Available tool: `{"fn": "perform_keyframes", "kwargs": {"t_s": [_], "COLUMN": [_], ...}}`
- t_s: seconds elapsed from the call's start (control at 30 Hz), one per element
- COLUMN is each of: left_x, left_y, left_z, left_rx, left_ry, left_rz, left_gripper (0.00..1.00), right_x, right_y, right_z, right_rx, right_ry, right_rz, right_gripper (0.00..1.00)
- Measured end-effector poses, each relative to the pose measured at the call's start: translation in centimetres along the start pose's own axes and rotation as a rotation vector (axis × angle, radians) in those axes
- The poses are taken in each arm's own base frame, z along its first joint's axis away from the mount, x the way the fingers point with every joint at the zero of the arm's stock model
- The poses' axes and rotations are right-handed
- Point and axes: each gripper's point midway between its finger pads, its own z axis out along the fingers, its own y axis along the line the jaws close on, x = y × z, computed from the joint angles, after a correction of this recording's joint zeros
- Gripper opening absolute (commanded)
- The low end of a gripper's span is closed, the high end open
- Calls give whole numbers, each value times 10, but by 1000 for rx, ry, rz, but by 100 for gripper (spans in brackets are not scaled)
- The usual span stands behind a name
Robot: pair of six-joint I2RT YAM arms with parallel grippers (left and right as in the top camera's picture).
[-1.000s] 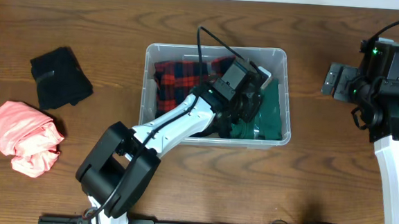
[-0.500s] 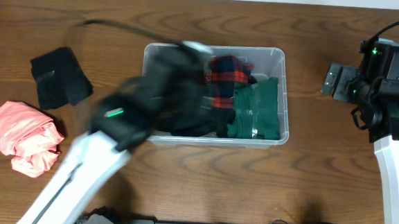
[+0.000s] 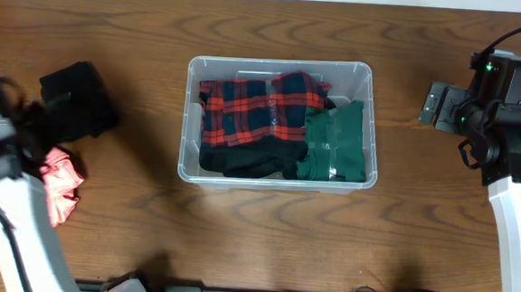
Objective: Pack container
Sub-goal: 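Grasp the pink garment with the left gripper and lift it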
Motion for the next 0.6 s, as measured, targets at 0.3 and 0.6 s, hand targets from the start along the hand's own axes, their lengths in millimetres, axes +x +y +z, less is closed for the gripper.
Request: {"fn": "perform_keyframes", "kwargs": {"t_s": [0.3, 0.6], "left_x": [8, 46], "left_y": [70, 70], "left_z": [110, 183], "left_rx": [-173, -115], "left_ry": [202, 378], "left_rz": [-249, -224], "left_gripper": [98, 59], "right_x": [0, 0], "right_y": [0, 0], "right_z": [0, 0], "right_rx": [0, 0], "right_ry": [0, 0], "right_rz": [0, 0], "right_gripper": [99, 99]}}
